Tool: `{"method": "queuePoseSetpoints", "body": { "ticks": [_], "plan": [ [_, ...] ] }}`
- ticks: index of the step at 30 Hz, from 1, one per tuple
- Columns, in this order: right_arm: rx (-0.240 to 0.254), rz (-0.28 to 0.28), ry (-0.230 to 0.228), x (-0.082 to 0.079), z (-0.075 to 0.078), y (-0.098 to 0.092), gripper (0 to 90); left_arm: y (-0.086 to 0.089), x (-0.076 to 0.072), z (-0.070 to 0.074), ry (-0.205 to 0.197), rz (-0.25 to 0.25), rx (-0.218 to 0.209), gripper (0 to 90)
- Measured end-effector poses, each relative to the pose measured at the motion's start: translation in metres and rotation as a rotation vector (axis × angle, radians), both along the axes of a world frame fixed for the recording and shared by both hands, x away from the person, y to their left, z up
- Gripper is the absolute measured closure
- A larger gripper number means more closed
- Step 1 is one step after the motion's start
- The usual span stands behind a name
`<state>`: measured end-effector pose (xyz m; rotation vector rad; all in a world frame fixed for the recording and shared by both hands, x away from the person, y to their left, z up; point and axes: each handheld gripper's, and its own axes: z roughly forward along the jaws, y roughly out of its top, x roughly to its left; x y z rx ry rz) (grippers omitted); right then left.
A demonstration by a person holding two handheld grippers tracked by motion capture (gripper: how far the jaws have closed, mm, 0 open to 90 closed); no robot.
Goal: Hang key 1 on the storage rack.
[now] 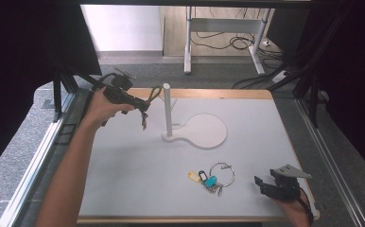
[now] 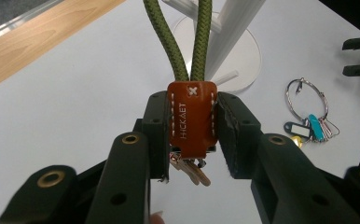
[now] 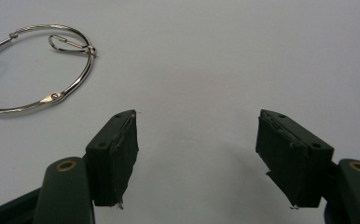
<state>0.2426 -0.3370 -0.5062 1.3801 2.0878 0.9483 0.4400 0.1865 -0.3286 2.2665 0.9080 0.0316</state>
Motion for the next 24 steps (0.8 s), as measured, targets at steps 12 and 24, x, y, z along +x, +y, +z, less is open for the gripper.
{"method": "queuePoseSetpoints", "body": {
  "ticks": [12, 24],
  "plan": [
    [-0.004, 0.002, 0.004, 0.0, -0.001, 0.0, 30.1, -0.01, 0.003, -0.009, 0.018, -0.024, 0.006, 66.6],
    [-0.005, 0.005, 0.005, 0.0, -0.001, 0.0, 30.0, -0.019, 0.002, -0.016, 0.023, -0.037, 0.017, 66.4]
  ]
}}
